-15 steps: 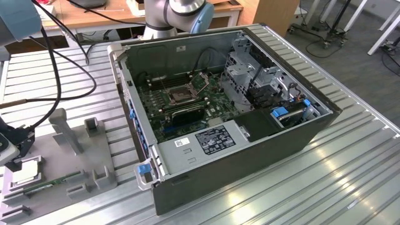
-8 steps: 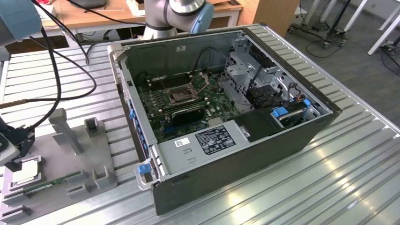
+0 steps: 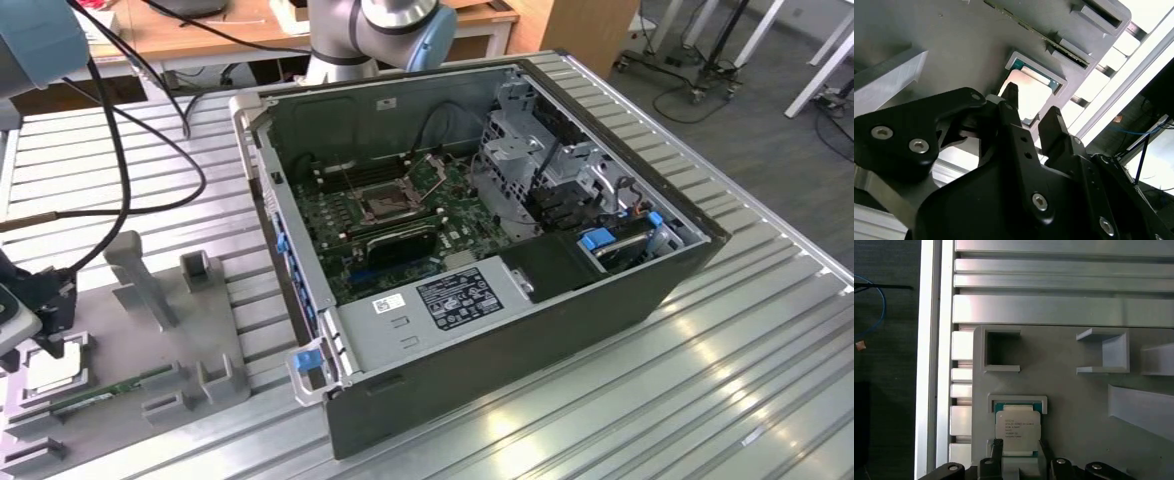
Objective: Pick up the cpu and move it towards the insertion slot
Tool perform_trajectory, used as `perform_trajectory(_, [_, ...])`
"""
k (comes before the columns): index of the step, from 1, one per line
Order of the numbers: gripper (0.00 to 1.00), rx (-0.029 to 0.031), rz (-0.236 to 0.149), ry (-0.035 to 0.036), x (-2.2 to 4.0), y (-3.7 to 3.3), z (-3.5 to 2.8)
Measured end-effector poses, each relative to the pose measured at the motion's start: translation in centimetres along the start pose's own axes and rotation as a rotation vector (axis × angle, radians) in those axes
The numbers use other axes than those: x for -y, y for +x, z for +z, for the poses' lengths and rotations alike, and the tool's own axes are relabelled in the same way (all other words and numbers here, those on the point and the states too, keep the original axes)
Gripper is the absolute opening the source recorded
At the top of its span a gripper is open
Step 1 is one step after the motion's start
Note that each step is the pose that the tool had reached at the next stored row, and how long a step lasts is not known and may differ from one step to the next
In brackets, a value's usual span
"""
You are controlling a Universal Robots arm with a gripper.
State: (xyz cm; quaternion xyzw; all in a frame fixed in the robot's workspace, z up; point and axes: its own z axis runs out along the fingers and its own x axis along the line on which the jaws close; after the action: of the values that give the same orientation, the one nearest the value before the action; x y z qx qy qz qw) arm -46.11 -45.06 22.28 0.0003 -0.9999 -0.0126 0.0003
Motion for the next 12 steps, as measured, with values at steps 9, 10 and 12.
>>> perform_trajectory(9, [0.59,0.0001,0.001,0.0000,0.00,0.00,0.02])
perform_trajectory(10, [0.59,0.0003,0.001,-0.0003,0.00,0.00,0.07])
perform_trajectory(12, [0.59,0.0002,0.001,-0.0004,0.00,0.00,0.21])
